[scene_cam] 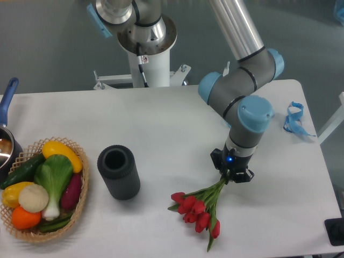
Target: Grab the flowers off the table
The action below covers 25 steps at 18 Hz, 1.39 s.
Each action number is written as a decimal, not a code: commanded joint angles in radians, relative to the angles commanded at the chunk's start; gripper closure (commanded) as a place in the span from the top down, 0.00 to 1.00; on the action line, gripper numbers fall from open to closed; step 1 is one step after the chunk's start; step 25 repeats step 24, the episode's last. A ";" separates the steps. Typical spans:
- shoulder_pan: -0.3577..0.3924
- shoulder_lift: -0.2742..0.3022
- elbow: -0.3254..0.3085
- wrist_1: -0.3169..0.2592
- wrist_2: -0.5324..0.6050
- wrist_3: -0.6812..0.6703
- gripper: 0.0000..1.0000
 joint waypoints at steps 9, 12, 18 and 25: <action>0.014 0.147 0.023 0.002 -0.417 -0.146 0.10; 0.031 0.178 0.012 0.002 -0.555 -0.163 0.10; 0.071 0.181 0.028 0.002 -0.632 -0.163 0.10; 0.084 0.180 0.031 0.003 -0.658 -0.161 0.10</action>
